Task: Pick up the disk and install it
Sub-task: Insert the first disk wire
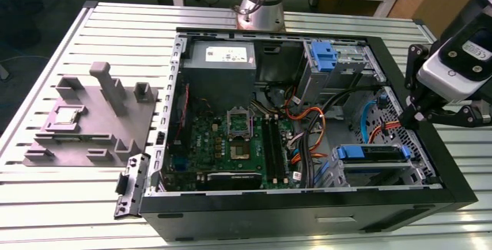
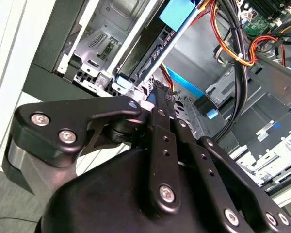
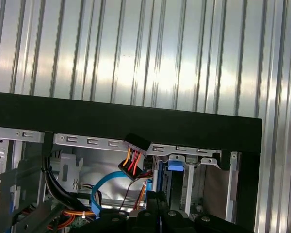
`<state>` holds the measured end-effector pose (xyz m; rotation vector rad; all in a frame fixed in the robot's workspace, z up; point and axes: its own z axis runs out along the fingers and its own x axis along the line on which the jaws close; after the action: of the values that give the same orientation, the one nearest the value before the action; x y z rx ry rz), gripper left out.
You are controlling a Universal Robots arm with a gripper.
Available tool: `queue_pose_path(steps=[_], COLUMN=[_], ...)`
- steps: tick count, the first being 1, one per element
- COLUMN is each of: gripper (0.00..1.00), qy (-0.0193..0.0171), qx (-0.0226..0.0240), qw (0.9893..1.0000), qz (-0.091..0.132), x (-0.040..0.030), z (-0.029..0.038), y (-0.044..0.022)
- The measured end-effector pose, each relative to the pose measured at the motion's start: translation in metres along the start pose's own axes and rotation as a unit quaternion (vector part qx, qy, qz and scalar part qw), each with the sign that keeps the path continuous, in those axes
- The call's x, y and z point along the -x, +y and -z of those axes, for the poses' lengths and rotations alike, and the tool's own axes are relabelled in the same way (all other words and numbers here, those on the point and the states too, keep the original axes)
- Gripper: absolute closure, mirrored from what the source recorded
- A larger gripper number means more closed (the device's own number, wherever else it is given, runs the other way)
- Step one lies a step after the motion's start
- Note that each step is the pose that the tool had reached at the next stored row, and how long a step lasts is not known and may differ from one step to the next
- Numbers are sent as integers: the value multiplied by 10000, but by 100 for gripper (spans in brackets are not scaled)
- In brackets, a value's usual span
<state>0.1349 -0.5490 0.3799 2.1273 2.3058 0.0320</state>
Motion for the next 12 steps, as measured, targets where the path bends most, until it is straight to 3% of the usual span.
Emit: queue_pose_path(steps=[12], gripper=[90], qy=[0], qx=[0], qw=[10000], qz=[1], x=[-2], z=[0], y=[5])
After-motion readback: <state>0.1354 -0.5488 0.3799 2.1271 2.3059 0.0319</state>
